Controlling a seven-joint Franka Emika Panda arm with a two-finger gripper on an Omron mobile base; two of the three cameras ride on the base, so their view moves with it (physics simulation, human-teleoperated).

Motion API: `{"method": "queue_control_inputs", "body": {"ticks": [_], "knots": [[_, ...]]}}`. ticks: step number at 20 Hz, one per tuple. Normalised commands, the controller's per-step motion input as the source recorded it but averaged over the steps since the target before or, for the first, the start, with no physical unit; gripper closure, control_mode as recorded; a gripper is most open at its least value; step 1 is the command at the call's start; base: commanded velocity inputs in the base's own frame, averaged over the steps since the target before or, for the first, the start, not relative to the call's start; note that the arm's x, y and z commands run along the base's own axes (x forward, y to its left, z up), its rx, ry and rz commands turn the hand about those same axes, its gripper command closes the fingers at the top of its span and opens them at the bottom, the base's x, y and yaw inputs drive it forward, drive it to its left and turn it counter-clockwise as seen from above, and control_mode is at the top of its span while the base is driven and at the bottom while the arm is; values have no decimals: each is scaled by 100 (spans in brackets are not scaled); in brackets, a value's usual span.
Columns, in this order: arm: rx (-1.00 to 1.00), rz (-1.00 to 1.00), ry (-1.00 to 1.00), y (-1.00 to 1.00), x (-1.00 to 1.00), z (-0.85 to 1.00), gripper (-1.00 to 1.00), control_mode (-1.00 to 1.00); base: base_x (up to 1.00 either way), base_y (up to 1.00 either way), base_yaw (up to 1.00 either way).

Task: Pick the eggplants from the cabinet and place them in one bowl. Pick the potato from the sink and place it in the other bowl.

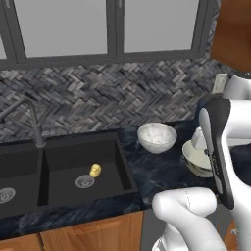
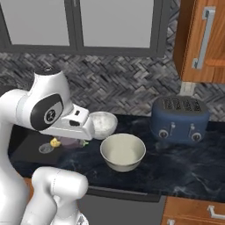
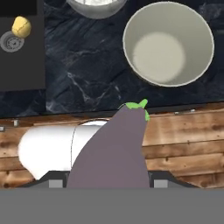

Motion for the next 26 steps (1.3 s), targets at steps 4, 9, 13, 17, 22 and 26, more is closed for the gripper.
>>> {"method": "queue_control_inputs", "body": {"ticks": [4, 9, 13, 17, 22, 26], "knots": [[0, 0, 0, 0, 0, 0, 100, 100, 43, -65, -11], [0, 0, 0, 0, 0, 0, 100, 100, 0, -78, -7], [0, 0, 0, 0, 0, 0, 100, 100, 8, -84, -19], [0, 0, 0, 0, 0, 0, 100, 100, 45, -8, -14], [0, 0, 0, 0, 0, 0, 100, 100, 6, 2, 0], [0, 0, 0, 0, 0, 0, 100, 100, 0, 0, 0]]}}
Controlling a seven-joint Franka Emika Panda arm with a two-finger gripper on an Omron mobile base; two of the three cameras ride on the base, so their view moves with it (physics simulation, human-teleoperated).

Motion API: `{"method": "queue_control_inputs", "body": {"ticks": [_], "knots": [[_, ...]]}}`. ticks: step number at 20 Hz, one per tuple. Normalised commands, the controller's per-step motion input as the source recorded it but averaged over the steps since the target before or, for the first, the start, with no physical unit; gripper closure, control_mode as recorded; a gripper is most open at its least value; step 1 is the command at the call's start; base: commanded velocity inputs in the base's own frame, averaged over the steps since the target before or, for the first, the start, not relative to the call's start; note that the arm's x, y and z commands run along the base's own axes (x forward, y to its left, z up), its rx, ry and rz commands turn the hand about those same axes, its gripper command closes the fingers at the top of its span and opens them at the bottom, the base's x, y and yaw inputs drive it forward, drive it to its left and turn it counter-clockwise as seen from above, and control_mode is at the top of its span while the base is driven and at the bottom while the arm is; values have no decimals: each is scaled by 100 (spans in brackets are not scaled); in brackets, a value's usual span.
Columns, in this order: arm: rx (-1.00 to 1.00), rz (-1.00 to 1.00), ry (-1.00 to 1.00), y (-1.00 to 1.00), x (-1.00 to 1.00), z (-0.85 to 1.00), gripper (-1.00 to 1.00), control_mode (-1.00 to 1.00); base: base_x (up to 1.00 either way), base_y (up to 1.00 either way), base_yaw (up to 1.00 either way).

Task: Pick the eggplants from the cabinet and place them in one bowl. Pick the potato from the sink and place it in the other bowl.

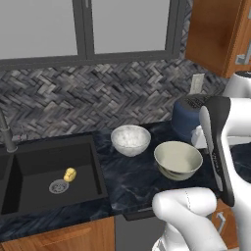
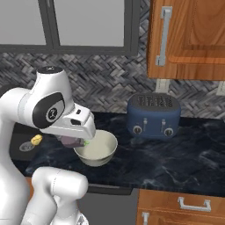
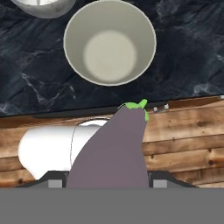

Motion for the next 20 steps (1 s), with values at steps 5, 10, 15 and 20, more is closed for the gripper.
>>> {"method": "queue_control_inputs", "body": {"ticks": [5, 10, 15, 20], "knots": [[0, 0, 0, 0, 0, 0, 100, 100, 0, 0, 0], [0, 0, -3, 12, 14, -4, 100, -100, 0, 0, 0], [0, 0, -3, 46, 64, -1, 100, -100, 0, 0, 0], [0, 0, 0, 10, 35, 0, 100, -100, 0, 0, 0]]}}
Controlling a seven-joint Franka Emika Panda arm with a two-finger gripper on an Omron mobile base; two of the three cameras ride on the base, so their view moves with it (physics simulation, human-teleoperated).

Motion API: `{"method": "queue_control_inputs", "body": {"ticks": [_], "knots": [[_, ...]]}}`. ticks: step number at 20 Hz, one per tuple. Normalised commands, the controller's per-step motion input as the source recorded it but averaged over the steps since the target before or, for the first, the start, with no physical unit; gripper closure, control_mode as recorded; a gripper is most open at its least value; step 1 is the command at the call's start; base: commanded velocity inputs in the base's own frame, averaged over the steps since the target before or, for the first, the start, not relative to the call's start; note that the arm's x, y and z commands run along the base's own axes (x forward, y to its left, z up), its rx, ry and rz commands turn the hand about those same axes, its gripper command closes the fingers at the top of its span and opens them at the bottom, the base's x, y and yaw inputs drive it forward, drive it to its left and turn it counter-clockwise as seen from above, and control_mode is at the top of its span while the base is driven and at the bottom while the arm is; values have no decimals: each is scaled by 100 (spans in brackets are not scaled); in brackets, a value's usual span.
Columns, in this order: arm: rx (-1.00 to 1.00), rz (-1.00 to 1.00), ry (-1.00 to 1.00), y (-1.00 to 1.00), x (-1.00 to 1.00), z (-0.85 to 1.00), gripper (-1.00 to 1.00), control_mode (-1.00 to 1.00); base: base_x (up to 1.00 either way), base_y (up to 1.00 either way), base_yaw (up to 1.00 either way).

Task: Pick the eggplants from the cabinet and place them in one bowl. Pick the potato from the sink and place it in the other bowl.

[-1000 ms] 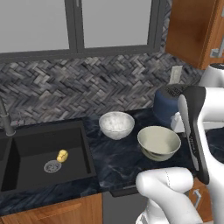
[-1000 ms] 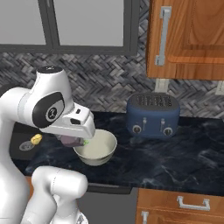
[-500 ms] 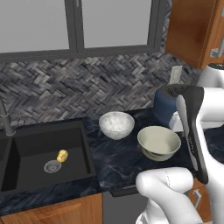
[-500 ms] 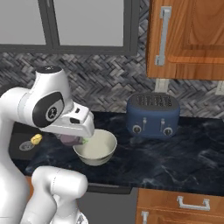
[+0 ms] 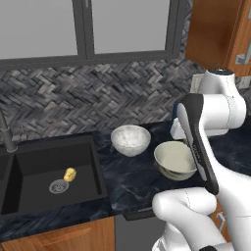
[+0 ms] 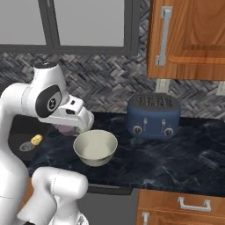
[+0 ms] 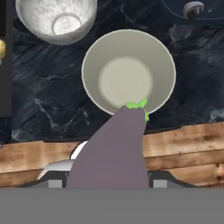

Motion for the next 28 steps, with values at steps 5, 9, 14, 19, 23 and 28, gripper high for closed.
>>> {"method": "queue_control_inputs", "body": {"ticks": [5, 9, 14, 19, 23, 28], "knots": [[0, 3, 0, -5, 53, -3, 100, -100, 0, 0, 0], [1, 5, 0, -13, 35, -11, 100, -100, 0, 0, 0], [0, 1, 0, 0, 19, -12, 100, -100, 0, 0, 0], [-1, 0, -1, 0, 35, -41, 100, -100, 0, 0, 0], [0, 0, 0, -1, 14, -50, 100, -100, 0, 0, 0], [0, 0, 0, -17, 6, -52, 100, -100, 0, 0, 0]]}}
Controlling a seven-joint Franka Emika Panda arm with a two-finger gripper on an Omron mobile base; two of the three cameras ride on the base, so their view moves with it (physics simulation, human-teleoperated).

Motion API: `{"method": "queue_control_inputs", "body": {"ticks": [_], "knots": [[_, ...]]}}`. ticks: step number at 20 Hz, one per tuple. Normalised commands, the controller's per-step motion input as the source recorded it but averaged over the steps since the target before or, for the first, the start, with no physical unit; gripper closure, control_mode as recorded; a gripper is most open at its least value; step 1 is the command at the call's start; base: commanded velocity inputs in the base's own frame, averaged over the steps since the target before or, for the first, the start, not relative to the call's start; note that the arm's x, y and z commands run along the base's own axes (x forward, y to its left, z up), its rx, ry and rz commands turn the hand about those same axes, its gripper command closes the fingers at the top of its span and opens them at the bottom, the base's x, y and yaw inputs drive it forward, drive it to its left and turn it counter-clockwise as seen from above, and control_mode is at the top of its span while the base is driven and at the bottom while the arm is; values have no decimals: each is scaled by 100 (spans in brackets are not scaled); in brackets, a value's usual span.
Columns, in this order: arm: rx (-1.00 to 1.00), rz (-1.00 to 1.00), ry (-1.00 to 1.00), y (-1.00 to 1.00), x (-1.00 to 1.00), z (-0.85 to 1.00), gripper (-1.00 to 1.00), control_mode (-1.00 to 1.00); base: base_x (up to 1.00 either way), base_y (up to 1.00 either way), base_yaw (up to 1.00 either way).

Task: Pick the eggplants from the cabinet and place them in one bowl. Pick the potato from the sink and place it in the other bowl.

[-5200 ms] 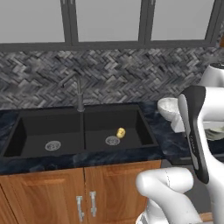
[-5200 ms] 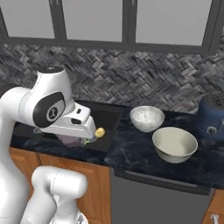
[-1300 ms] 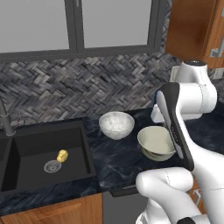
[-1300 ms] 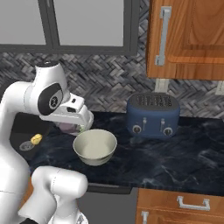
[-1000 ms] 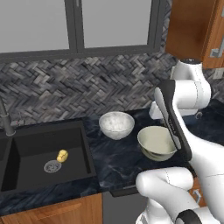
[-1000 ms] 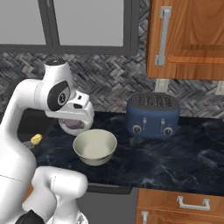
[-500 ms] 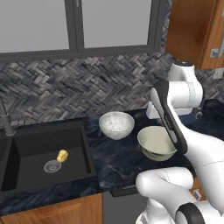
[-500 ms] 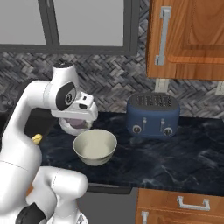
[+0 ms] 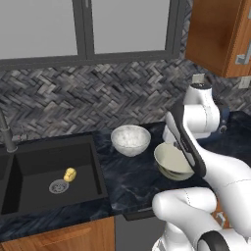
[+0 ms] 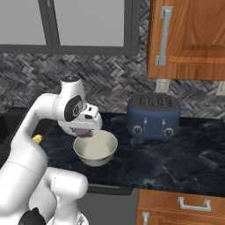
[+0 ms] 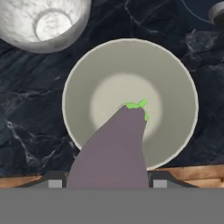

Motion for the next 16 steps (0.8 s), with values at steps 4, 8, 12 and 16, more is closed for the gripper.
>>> {"method": "queue_control_inputs", "body": {"ticks": [4, 8, 12, 16], "knots": [[0, 0, 0, -17, 1, -54, 100, -100, 0, 0, 0], [0, 0, 0, -8, 17, -15, 100, -100, 0, 0, 0], [0, 0, 0, 0, 40, 0, 100, -100, 0, 0, 0], [0, 0, 0, 0, 52, 0, 100, -100, 0, 0, 0]]}}
